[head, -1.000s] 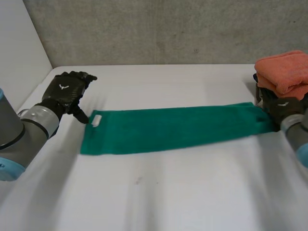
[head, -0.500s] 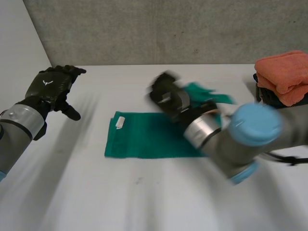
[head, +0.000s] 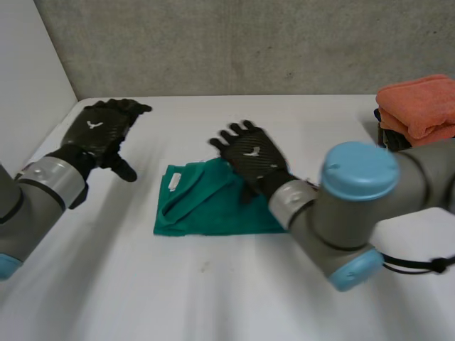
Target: Fold the laundry.
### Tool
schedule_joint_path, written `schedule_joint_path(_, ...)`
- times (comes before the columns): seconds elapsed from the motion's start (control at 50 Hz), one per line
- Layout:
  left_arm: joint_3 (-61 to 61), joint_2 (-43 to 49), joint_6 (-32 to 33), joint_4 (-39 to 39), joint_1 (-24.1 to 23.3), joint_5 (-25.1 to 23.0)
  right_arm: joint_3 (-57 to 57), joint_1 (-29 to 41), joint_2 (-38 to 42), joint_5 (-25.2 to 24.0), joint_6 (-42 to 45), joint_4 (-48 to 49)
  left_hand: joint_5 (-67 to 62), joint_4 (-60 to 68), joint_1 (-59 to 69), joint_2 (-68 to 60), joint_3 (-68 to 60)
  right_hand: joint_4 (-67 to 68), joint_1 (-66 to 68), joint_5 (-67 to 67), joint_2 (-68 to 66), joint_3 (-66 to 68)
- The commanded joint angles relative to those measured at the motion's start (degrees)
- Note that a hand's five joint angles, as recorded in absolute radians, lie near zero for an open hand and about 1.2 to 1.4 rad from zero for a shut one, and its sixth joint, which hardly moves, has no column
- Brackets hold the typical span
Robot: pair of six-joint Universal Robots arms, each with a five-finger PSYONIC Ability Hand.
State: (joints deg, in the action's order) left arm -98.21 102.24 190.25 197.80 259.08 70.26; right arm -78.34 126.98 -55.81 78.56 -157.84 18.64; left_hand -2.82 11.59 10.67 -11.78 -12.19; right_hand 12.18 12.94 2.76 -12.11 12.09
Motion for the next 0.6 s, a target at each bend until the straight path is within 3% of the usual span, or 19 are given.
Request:
schedule_joint_path(0.02, 0.2, 3.0, 0.2, 0.2, -7.7, -1.7, -7.6, -7.0, -2.3, 0.0, -1.8, -4.8, 2.8, -1.6, -0.7, 1.8, 2.2, -2.2, -2.9, -2.8, 2.1, -2.1)
schedule_joint_path(0.14, 3.4, 11.1, 1.2, 3.7, -16.1, -0.7, -10.6, -8.9, -1.7, 0.8, 1.8, -4.1, 2.8, -1.6, -0.7, 1.8, 2.2, 1.8, 1.1, 1.3, -1.9, 1.9)
schedule_joint_path(0.26, 11.1, 19.9, 5.0, 5.3, -18.8, 4.7, -13.2, -8.7, -1.4, 1.2, 2.1, 0.0, 2.8, -1.6, -0.7, 1.8, 2.2, 17.2, 16.4, 16.6, -17.2, 17.2)
schedule_joint_path(0.36, 20.2, 28.5, 10.3, 2.9, -17.4, 10.9, -14.6, -8.2, -1.1, 1.8, 2.3, 3.3, 2.8, -1.6, -0.7, 1.8, 2.2, 29.3, 28.5, 28.7, -29.3, 29.4)
schedule_joint_path(0.42, 23.7, 32.1, 12.6, 1.1, -16.4, 12.4, -14.9, -7.8, -0.7, 2.5, 2.7, 4.6, 2.8, -1.6, -0.7, 1.8, 2.2, 36.5, 35.7, 35.9, -36.6, 36.6)
schedule_joint_path(0.46, 27.2, 35.3, 14.7, -0.4, -14.7, 13.6, -14.8, -7.7, -0.4, 2.8, 2.9, 4.9, 2.8, -1.6, -0.7, 1.8, 2.2, 40.7, 39.9, 40.1, -40.8, 40.8)
schedule_joint_path(0.54, 32.3, 38.5, 17.8, -2.5, -11.0, 16.9, -14.7, -7.9, 0.3, 3.7, 3.9, 5.4, 2.8, -1.6, -0.7, 1.8, 2.2, 65.2, 64.4, 64.6, -65.3, 65.3)
schedule_joint_path(0.6, 33.3, 37.9, 18.9, -3.9, -8.1, 20.8, -14.6, -7.7, 0.7, 4.0, 4.9, 5.4, 2.8, -1.6, -0.7, 1.8, 2.2, 67.8, 67.1, 67.2, -67.9, 67.9)
